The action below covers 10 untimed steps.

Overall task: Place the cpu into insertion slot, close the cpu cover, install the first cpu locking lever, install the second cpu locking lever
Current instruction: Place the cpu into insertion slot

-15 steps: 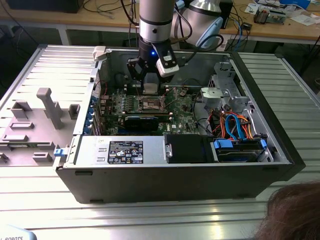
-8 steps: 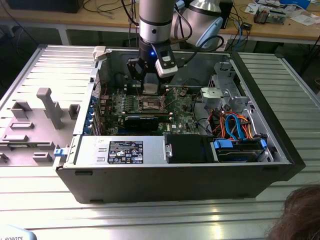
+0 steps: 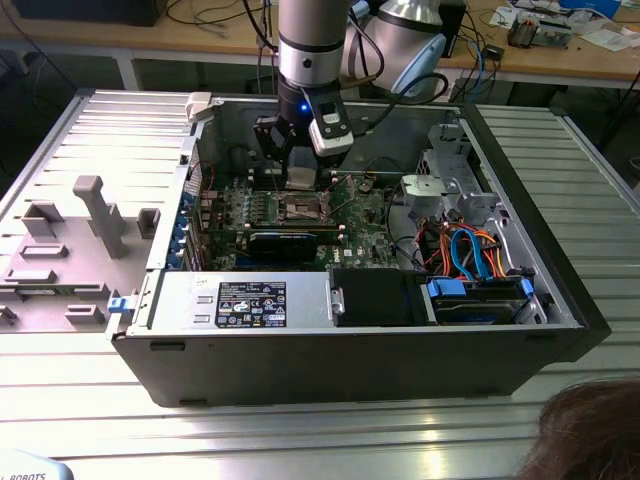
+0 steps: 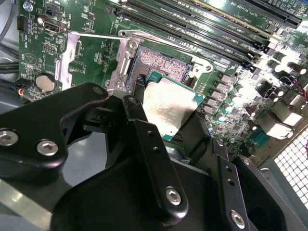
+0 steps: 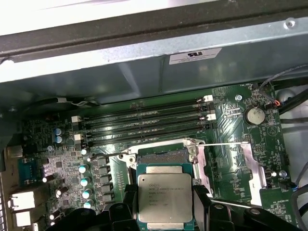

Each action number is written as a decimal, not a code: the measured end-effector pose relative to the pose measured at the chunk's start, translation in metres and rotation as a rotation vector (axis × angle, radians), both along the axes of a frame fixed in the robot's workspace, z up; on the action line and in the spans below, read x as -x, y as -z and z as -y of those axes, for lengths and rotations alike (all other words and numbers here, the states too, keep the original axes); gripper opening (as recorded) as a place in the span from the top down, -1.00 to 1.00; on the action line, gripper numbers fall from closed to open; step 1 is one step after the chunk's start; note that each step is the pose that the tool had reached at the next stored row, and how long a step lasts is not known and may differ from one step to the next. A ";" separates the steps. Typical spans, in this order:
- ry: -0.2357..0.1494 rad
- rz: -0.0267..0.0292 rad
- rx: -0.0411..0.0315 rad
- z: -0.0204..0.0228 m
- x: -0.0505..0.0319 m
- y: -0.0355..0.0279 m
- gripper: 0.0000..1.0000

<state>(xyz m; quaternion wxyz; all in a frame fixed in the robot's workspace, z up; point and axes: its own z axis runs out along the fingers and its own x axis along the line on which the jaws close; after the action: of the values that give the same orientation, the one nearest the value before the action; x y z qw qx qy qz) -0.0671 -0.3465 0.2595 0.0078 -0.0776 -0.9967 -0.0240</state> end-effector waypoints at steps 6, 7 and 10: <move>0.024 0.0000 0.0021 0.0000 0.0000 0.0006 -0.08; 0.029 0.0000 0.0024 0.0000 0.0000 0.0007 -0.08; 0.040 0.0000 0.0032 0.0000 0.0000 0.0010 -0.08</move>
<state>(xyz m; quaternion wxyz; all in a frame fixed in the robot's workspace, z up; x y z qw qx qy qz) -0.0671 -0.3465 0.2584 0.0072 -0.0977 -0.9949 -0.0226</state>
